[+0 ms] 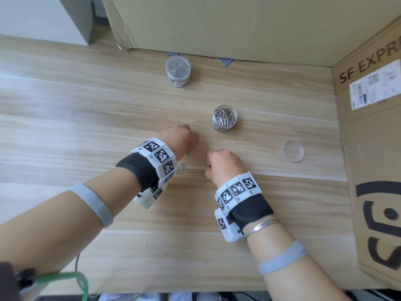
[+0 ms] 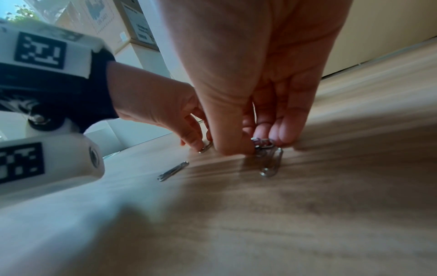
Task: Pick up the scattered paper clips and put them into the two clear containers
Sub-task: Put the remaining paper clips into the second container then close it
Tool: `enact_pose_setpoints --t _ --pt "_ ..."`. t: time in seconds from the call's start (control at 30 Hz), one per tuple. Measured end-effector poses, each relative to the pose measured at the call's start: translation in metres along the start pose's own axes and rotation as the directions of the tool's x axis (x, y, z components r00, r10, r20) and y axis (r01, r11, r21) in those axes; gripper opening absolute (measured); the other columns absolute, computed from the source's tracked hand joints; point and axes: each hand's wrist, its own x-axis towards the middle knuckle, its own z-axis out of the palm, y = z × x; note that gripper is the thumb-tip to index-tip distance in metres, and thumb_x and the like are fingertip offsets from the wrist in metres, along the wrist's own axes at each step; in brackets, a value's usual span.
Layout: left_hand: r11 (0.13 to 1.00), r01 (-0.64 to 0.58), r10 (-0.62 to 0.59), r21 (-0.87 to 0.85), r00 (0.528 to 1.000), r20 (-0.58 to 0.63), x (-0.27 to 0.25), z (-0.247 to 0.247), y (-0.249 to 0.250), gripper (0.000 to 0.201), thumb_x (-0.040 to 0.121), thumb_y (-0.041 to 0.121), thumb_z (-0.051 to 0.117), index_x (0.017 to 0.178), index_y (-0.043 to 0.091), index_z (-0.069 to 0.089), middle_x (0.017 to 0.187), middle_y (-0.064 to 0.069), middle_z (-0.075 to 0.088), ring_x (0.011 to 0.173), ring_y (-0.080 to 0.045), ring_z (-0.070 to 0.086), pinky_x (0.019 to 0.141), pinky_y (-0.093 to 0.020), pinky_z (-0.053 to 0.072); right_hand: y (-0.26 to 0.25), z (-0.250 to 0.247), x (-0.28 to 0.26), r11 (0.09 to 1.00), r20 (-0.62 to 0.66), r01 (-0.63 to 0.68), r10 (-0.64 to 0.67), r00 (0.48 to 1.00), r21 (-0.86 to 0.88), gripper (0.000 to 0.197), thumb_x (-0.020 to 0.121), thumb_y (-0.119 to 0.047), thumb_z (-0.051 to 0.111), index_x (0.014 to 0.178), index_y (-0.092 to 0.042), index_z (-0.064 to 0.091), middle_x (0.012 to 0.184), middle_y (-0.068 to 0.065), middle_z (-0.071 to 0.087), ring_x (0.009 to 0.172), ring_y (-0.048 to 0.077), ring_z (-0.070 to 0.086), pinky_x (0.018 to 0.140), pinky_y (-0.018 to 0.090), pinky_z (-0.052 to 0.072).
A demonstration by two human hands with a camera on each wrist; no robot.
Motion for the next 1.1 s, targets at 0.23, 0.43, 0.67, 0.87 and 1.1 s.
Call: enact_pose_setpoints --t 0.23,0.43,0.67,0.87,1.1 --pt "0.999 0.0 -0.001 0.047 1.0 0.02 0.0 0.0 0.002 0.007 0.087 0.014 0.059 0.093 0.014 0.062 0.092 0.003 0.043 0.081 -0.023 0.051 0.058 -0.025 0.03 -0.001 0.001 0.001 0.999 -0.035 0.006 -0.008 0.999 -0.047 0.017 0.083 -0.014 0.059 0.099 -0.009 0.062 0.104 0.01 0.063 0.099 0.03 0.06 0.072 0.031 0.046" --pt "0.996 0.084 -0.086 0.023 0.991 0.102 0.004 -0.003 0.005 0.009 0.085 0.008 0.055 0.091 0.014 0.058 0.11 -0.007 0.058 0.085 -0.026 0.053 0.061 -0.027 0.034 0.007 -0.002 0.002 0.999 -0.085 -0.005 0.009 0.996 0.052 0.016 0.081 -0.012 0.054 0.094 -0.011 0.062 0.103 0.008 0.064 0.095 0.028 0.06 0.071 0.029 0.043" --pt "0.99 0.004 -0.029 0.14 0.984 0.174 0.005 -0.006 0.008 0.018 0.087 0.012 0.049 0.101 0.009 0.06 0.114 -0.008 0.053 0.094 -0.027 0.057 0.068 -0.028 0.039 0.021 -0.039 0.017 0.975 -0.266 -0.057 0.114 0.957 0.213 0.007 0.08 -0.016 0.059 0.085 -0.016 0.064 0.088 0.001 0.07 0.085 0.022 0.064 0.07 0.024 0.044" --pt "0.999 0.001 -0.004 0.041 0.998 0.066 0.011 -0.016 0.012 0.013 0.083 0.013 0.052 0.093 0.011 0.061 0.11 -0.006 0.053 0.083 -0.026 0.054 0.064 -0.03 0.038 0.032 -0.065 0.046 0.923 -0.361 -0.04 0.19 0.913 0.383 0.004 0.08 -0.017 0.065 0.083 -0.018 0.068 0.076 -0.005 0.066 0.078 0.014 0.063 0.083 0.032 0.054" --pt "0.992 -0.059 0.043 -0.11 0.989 -0.139 0.026 -0.036 0.025 0.017 0.085 0.014 0.053 0.098 0.008 0.062 0.111 -0.01 0.055 0.096 -0.03 0.059 0.085 -0.038 0.051 0.042 -0.071 0.046 0.899 -0.4 -0.007 0.201 0.894 0.437 0.012 0.082 -0.019 0.068 0.093 -0.016 0.07 0.091 -0.001 0.073 0.077 0.01 0.061 0.083 0.023 0.05"
